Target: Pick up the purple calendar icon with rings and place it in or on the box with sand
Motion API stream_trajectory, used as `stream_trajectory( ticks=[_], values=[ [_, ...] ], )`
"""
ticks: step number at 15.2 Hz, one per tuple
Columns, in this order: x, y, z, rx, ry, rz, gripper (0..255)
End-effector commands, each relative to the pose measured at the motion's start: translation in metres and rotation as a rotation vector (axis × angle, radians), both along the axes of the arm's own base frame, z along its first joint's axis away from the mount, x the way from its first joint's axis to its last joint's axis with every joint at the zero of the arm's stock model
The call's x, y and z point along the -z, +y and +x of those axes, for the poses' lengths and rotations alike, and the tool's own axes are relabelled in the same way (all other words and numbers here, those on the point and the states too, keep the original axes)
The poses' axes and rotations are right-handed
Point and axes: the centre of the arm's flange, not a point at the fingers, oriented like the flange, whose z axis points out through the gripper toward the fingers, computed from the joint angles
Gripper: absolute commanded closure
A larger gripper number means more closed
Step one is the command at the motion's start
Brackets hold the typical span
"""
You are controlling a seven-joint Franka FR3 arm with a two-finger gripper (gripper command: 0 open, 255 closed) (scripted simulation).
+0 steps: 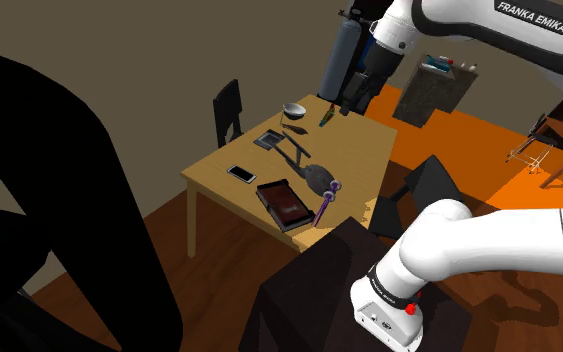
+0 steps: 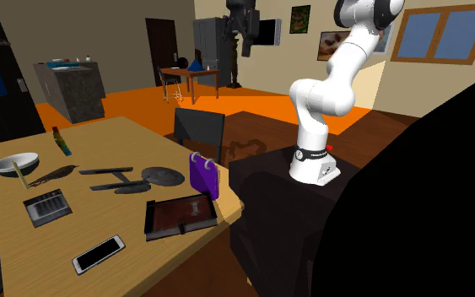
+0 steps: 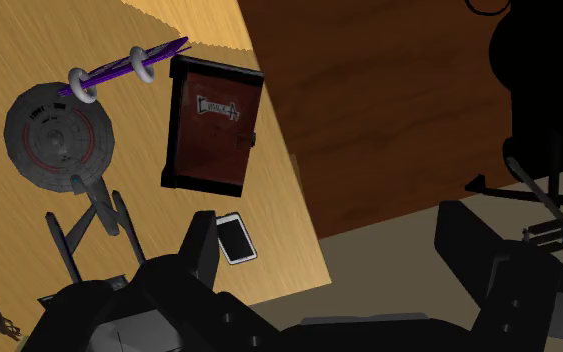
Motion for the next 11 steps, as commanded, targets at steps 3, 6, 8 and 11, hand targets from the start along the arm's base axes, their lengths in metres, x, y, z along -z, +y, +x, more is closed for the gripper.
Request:
stream_trajectory(
  ticks=[3,6,8,11],
  values=[
    [0.025,-0.005,0.004,0.007,0.010,-0.015,0],
    [0.063,-0.012,0.011,0.017,0.024,-0.038,0],
    [0.087,-0.018,0.014,0.023,0.033,-0.053,0],
    [0.125,-0.027,0.020,0.033,0.048,-0.076,0]
  ],
)
